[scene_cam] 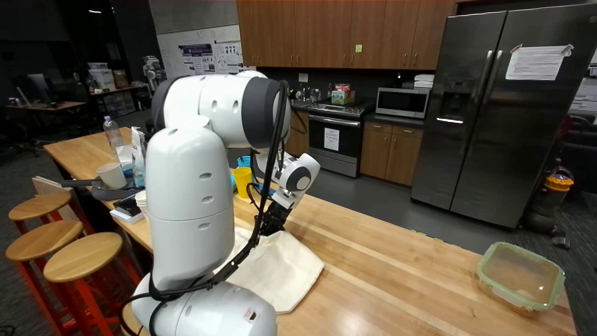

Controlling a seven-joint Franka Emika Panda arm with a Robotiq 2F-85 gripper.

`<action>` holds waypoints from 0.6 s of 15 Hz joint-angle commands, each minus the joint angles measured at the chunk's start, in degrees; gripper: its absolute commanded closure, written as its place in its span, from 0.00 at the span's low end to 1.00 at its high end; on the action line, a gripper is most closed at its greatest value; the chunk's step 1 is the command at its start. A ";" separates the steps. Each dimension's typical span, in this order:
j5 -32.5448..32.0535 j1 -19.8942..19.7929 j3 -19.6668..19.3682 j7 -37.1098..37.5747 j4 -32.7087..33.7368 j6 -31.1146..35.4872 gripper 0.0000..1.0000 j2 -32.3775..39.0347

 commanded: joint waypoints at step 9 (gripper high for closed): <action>-2.70 -0.09 -0.09 -3.17 -1.13 2.26 0.99 1.97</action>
